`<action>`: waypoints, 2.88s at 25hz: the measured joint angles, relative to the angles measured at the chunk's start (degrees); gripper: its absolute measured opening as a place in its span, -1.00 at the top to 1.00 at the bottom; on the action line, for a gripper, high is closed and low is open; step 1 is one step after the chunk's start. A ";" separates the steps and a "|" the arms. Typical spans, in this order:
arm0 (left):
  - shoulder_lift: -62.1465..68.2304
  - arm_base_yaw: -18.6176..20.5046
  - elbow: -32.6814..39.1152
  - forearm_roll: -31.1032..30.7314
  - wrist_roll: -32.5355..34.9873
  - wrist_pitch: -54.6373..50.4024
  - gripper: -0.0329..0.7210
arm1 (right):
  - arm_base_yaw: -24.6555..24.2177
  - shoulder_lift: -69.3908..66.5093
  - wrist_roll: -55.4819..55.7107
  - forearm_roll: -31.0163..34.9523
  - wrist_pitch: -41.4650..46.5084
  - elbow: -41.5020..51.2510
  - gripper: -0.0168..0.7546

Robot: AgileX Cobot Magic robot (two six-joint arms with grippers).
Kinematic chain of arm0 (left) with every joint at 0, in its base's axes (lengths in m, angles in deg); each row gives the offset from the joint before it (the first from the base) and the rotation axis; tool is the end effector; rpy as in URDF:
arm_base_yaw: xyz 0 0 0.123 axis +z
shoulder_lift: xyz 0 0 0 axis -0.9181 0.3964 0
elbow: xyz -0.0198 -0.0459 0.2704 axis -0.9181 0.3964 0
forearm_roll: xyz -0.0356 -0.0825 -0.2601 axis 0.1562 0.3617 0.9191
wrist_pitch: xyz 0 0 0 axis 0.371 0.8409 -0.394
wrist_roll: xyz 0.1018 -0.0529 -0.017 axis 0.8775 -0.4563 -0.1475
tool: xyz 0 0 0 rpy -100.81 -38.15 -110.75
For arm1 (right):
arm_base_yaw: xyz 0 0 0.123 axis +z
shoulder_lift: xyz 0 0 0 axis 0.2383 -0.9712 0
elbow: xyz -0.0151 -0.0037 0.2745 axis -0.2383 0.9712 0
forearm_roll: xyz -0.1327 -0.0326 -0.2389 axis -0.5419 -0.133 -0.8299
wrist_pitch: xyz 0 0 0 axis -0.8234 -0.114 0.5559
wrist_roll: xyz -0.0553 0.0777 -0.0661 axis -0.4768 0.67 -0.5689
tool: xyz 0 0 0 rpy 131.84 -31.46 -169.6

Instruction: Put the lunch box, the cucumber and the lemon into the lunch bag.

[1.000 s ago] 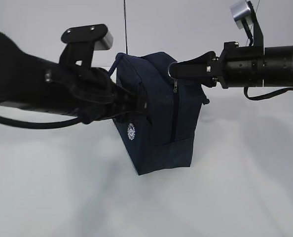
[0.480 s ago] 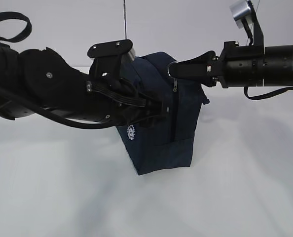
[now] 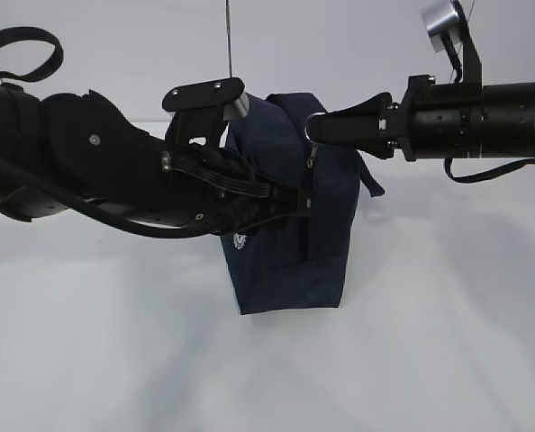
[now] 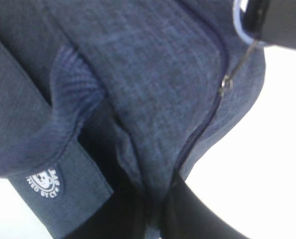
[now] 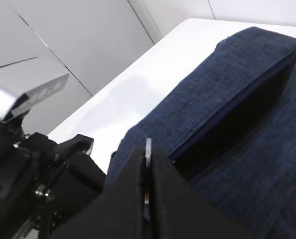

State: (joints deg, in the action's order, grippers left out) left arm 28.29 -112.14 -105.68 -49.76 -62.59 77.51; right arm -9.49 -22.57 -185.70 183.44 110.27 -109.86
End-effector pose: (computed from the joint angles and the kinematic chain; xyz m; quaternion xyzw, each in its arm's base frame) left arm 0.2841 -0.2948 0.1686 0.1477 0.8872 -0.2724 0.3419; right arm 0.3696 0.1277 0.2119 -0.2535 0.7306 0.4579 0.4387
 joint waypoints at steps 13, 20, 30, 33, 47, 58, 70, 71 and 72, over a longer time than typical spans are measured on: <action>0.00 0.00 -0.46 -2.75 0.00 -4.95 0.93 | 0.00 0.00 0.73 -0.53 0.86 -0.12 0.96; -0.34 0.00 -0.46 -3.22 0.00 -5.99 0.93 | 0.00 -0.02 0.97 -0.67 0.05 -2.08 0.96; -0.46 0.00 -0.46 -3.88 0.00 -8.87 0.93 | 0.12 -0.72 1.30 -0.81 -2.30 -5.56 0.96; -0.97 0.00 -0.46 -4.86 0.00 -9.96 0.93 | 0.12 -1.45 1.42 -0.81 -2.30 -6.10 0.96; -3.18 0.00 -0.46 -5.72 0.00 -16.41 0.93 | 0.12 -3.55 1.52 -0.32 -4.28 -8.97 0.96; -5.22 0.00 -0.46 -6.81 0.00 -21.66 0.93 | 0.14 -3.78 1.52 -0.32 -7.51 -9.71 0.96; -9.16 0.00 3.88 -8.08 0.00 -23.52 0.93 | 0.24 -3.78 1.40 -0.32 -11.14 -9.71 0.96; -9.83 0.00 4.85 -8.08 0.00 -23.14 0.93 | 0.36 -3.78 1.26 -0.32 -11.09 -9.71 0.96; -10.46 0.00 5.62 -8.08 0.00 -22.67 0.93 | 0.37 -3.78 1.17 -0.43 -11.18 -9.71 0.96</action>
State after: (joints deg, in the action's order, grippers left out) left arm 17.84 -112.14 -100.06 -57.84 -62.59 54.85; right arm -9.12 -26.34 -184.53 183.00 99.09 -119.58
